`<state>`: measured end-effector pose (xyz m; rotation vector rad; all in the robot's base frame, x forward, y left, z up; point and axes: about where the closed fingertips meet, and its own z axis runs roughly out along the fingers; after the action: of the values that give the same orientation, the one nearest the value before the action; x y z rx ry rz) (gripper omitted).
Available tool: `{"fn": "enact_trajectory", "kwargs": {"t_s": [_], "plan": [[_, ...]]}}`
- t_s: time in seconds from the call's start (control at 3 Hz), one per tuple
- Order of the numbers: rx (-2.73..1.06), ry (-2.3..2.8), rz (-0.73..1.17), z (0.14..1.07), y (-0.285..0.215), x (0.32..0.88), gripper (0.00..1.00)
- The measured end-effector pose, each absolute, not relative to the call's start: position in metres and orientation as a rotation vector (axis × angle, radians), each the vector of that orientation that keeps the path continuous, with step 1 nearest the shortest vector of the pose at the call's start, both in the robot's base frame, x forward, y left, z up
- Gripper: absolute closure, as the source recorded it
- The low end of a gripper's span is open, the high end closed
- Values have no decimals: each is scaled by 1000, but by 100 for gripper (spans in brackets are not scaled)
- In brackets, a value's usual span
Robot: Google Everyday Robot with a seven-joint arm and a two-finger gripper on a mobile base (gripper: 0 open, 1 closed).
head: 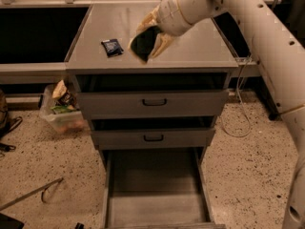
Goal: Pick sponge from bottom drawer and place on counter
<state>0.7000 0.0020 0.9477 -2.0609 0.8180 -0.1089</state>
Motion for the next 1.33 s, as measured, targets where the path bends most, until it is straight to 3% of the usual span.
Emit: {"fn": "enact_trajectory", "kwargs": {"t_s": [0.67, 1.0, 1.33], "plan": [[-1815, 1022, -571, 998, -46, 793, 100], [-1721, 1117, -628, 991, -52, 840, 100], [-1684, 1237, -556, 961, -58, 873, 100]]}}
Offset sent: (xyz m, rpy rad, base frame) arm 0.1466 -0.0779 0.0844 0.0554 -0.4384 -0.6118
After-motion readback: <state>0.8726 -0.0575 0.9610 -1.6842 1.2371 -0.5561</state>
